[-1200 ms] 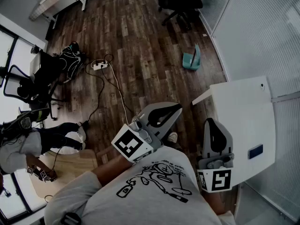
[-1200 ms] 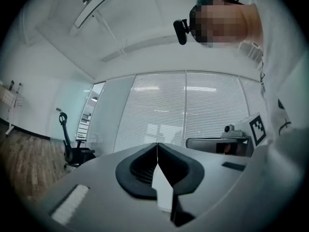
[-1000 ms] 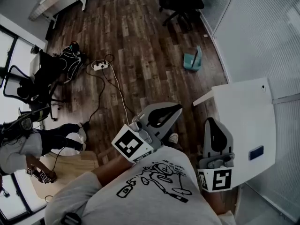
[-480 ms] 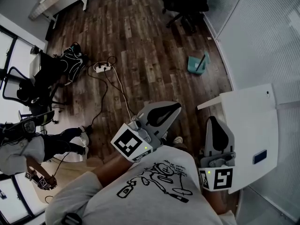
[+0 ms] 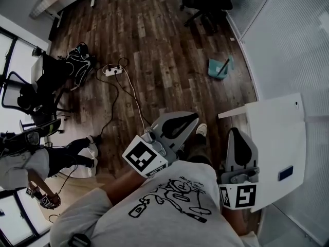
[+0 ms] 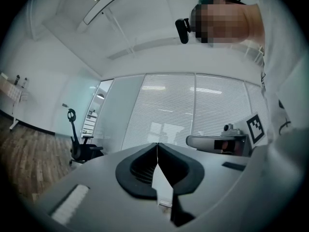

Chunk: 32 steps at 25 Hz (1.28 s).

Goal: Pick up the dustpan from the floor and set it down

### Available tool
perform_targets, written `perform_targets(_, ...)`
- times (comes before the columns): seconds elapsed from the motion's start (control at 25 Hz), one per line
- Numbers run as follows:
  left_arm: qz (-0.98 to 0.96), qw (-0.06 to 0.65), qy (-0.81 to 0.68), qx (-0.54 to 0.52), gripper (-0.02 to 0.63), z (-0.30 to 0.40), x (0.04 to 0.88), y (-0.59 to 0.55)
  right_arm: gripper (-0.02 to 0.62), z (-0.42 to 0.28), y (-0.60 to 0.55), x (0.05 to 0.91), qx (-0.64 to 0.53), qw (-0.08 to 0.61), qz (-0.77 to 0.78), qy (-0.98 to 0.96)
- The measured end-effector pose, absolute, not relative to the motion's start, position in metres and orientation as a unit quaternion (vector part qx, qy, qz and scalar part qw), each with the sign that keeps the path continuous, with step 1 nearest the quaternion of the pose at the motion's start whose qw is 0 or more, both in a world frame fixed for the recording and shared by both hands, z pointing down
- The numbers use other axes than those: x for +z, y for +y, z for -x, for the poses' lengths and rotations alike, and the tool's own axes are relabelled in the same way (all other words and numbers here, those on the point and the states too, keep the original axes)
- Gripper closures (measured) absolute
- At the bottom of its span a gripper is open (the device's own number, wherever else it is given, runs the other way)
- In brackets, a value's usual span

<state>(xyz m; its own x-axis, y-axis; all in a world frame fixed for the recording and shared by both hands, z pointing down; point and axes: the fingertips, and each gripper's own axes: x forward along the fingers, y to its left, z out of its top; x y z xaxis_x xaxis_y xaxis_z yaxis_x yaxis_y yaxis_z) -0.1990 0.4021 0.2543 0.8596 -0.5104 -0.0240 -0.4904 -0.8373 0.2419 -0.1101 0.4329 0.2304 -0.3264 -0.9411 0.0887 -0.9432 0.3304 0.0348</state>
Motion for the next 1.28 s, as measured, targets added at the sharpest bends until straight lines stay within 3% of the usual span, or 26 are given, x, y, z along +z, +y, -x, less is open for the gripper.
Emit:
perform_targets(0.44, -0.955, 0.117, -0.269, -0.037, 0.604, 0.169, 0.259, 0.353, 0.589, 0.081, 0.383, 0.237, 0.020, 0.048, -0.567, -0.822)
perform_targets(1.28, -0.954, 0.097, -0.284, -0.021, 0.604, 0.030, 0.244, 0.249, 0.589, -0.064, 0.276, 0.229, 0.012, 0.031, -0.559, -0.829)
